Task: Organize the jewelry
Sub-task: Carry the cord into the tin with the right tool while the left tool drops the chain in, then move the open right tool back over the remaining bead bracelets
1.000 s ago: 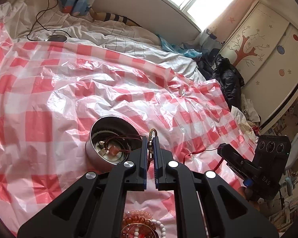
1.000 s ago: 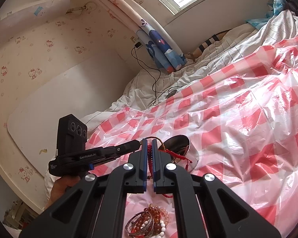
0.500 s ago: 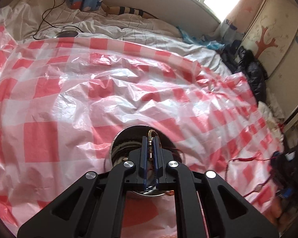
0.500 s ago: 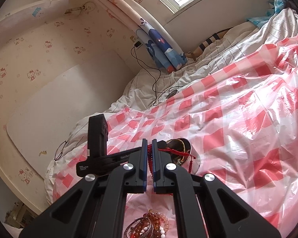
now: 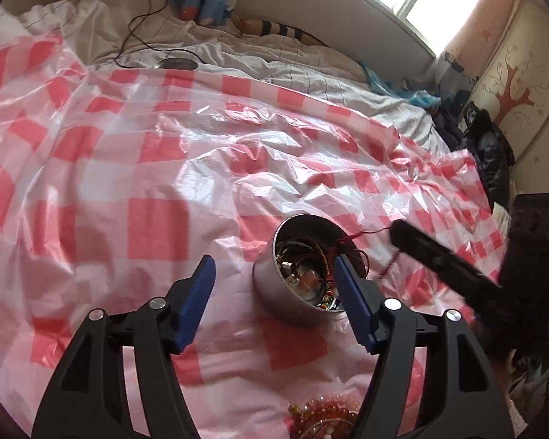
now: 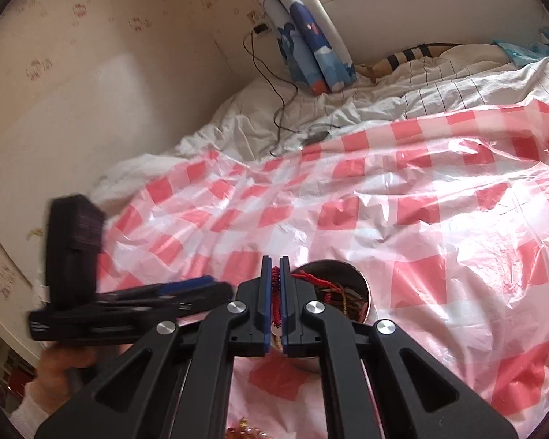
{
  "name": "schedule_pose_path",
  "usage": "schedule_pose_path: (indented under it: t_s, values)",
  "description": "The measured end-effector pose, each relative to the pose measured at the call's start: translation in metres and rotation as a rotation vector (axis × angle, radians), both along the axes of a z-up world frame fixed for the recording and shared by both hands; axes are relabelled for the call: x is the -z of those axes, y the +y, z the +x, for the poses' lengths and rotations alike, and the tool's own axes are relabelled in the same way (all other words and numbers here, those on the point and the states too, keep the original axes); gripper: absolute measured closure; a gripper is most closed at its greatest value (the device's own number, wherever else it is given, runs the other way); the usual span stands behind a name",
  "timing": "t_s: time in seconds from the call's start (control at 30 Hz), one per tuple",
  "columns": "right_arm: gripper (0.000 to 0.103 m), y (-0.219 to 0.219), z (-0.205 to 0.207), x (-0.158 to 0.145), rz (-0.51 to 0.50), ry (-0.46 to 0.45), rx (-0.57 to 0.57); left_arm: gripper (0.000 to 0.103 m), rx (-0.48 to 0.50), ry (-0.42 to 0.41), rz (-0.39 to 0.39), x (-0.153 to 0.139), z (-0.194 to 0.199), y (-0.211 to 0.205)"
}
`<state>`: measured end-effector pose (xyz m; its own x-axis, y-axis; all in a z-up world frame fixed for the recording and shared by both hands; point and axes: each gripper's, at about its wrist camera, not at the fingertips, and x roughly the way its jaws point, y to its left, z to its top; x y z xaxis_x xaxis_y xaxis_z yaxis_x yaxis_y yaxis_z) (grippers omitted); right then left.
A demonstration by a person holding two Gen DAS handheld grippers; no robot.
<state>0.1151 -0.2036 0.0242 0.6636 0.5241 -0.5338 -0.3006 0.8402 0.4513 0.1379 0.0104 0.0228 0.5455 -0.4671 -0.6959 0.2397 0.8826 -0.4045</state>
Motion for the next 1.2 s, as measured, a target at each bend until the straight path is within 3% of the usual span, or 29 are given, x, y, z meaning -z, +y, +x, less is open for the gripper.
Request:
schedule_pose_path:
  t_s: [0.1, 0.3, 0.33, 0.4, 0.6, 0.73, 0.87, 0.93, 1.03, 1.1, 1.2]
  values:
    - [0.098, 0.019, 0.022, 0.029, -0.102, 0.080, -0.006, 0.027, -0.083, -0.006, -0.104, 0.001, -0.018, 0.034]
    - [0.096, 0.038, 0.042, 0.055, -0.262, 0.172, -0.036, 0.026, -0.121, 0.038, -0.149, 0.011, -0.012, 0.051]
    - [0.092, 0.039, 0.041, 0.054, -0.276, 0.175, -0.039, 0.026, -0.109, 0.038, -0.145, 0.011, -0.012, 0.049]
    - [0.055, 0.038, 0.034, 0.045, -0.316, 0.142, -0.038, 0.026, -0.099, 0.030, -0.128, 0.009, -0.012, 0.044]
    - [0.044, 0.005, -0.010, -0.004, -0.273, 0.029, 0.027, 0.024, -0.097, 0.019, -0.123, 0.005, -0.014, 0.041]
    - [0.039, -0.021, -0.047, 0.000, -0.217, 0.052, 0.093, 0.022, -0.120, 0.034, -0.113, 0.009, -0.013, 0.043]
    - [0.039, -0.037, -0.073, 0.025, -0.146, 0.144, 0.143, 0.022, -0.102, 0.021, -0.013, 0.012, -0.016, 0.029]
    - [0.039, -0.035, -0.081, 0.029, -0.128, 0.163, 0.152, 0.021, -0.099, -0.002, 0.074, 0.013, -0.021, 0.017]
    - [0.035, -0.020, -0.093, 0.018, -0.214, 0.097, 0.145, 0.016, -0.101, -0.061, 0.199, 0.010, -0.035, 0.000]
    - [0.020, -0.011, -0.101, 0.010, -0.278, 0.037, 0.160, 0.009, -0.126, -0.107, 0.267, 0.012, -0.053, -0.007]
    - [0.018, -0.006, -0.105, 0.006, -0.305, 0.002, 0.183, 0.008, -0.168, -0.142, 0.353, 0.018, -0.074, -0.012]
